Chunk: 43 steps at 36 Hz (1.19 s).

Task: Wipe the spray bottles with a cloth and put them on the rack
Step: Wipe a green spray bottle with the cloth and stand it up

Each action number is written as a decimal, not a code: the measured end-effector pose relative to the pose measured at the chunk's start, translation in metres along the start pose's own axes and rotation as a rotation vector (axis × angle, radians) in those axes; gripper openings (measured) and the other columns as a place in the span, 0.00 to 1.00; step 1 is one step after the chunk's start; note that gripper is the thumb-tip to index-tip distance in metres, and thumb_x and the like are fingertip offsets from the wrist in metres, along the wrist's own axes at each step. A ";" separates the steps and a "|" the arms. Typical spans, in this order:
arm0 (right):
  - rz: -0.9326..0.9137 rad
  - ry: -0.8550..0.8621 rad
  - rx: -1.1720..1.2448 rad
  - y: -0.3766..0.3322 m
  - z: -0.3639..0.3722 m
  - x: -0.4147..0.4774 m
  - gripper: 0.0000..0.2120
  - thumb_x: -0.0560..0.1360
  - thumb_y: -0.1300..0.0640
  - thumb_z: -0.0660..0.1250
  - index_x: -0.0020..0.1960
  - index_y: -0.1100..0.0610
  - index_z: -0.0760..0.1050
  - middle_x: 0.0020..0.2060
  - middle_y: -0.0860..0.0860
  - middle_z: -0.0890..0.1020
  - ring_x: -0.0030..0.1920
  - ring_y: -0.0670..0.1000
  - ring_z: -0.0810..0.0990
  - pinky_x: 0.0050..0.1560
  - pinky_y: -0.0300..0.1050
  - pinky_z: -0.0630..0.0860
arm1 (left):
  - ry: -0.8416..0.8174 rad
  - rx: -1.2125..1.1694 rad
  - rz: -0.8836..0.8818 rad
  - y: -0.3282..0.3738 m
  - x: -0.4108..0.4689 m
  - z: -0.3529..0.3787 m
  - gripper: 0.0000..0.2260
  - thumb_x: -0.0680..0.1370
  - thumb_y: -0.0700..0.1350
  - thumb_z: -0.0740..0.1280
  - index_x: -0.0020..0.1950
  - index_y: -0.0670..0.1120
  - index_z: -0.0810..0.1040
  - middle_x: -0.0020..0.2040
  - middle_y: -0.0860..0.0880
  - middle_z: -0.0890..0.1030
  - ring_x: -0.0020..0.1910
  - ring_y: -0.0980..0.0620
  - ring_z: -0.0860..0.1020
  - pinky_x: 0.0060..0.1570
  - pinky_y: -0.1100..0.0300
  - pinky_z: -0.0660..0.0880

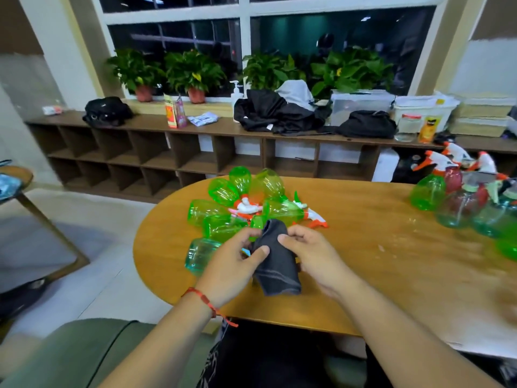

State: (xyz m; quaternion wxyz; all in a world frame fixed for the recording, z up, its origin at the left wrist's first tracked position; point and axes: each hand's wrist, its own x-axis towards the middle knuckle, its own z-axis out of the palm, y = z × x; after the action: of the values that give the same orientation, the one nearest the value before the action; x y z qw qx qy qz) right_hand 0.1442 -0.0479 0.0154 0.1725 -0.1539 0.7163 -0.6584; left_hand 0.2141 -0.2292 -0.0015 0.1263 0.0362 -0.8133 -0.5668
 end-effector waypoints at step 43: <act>-0.241 -0.376 -0.757 0.027 -0.106 -0.053 0.06 0.79 0.58 0.71 0.45 0.48 0.77 0.37 0.44 0.80 0.42 0.43 0.78 0.47 0.52 0.75 | -0.296 0.427 0.402 0.011 -0.015 0.059 0.02 0.85 0.45 0.69 0.56 0.50 0.81 0.44 0.67 0.80 0.46 0.67 0.77 0.46 0.72 0.68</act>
State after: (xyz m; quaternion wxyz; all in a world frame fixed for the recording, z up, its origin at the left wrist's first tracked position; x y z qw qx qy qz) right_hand 0.1443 0.0726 -0.0016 0.1534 -0.4059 0.8401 -0.3254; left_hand 0.2153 -0.1690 -0.0132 0.1055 -0.1824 -0.9141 -0.3464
